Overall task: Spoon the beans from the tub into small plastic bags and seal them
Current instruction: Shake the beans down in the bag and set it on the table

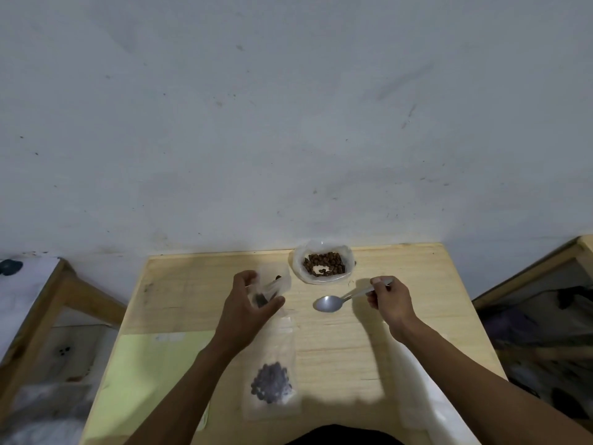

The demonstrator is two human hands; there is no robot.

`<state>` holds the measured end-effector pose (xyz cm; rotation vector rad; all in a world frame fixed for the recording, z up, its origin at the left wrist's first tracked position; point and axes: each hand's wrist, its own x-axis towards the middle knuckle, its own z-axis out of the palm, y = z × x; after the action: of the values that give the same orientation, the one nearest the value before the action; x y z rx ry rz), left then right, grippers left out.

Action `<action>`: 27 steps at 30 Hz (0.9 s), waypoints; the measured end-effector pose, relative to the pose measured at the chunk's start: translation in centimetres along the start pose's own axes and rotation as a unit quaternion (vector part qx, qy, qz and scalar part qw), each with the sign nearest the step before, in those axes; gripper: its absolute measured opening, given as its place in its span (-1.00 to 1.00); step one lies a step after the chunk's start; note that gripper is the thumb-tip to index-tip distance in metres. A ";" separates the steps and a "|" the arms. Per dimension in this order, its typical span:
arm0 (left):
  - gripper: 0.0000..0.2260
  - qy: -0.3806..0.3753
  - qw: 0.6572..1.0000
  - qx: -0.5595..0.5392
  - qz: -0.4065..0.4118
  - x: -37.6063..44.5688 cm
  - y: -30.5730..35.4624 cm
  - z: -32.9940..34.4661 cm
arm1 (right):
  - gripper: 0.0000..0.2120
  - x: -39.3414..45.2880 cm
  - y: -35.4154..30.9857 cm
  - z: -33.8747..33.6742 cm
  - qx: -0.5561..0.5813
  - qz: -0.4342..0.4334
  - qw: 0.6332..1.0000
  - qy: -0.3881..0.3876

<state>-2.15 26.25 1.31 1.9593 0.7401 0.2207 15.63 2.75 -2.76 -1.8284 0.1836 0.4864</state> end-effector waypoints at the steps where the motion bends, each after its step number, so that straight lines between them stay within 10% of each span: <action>1: -0.33 -0.001 1.000 -0.003 0.001 0.1 0.2 0.2 | -0.81 0.2 0.4 0.1 -0.006 0.008 1.000 -0.004; 9: -0.39 -0.020 0.999 -0.024 0.011 -0.1 1.9 1.6 | -0.91 0.8 0.9 -0.3 0.021 0.068 0.997 0.000; 20: -0.38 -0.021 1.000 -0.013 0.019 -0.3 3.0 2.6 | -0.52 1.2 -0.5 -1.1 -0.060 0.056 0.996 -0.025; 27: -0.41 -0.027 0.998 -0.023 0.047 0.2 5.4 3.5 | -0.62 -4.5 -7.0 2.2 -0.001 -0.105 0.952 -0.288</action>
<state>1.71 22.03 4.16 1.9502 0.6045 0.2383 13.59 6.43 4.72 -1.6094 -0.4064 0.8414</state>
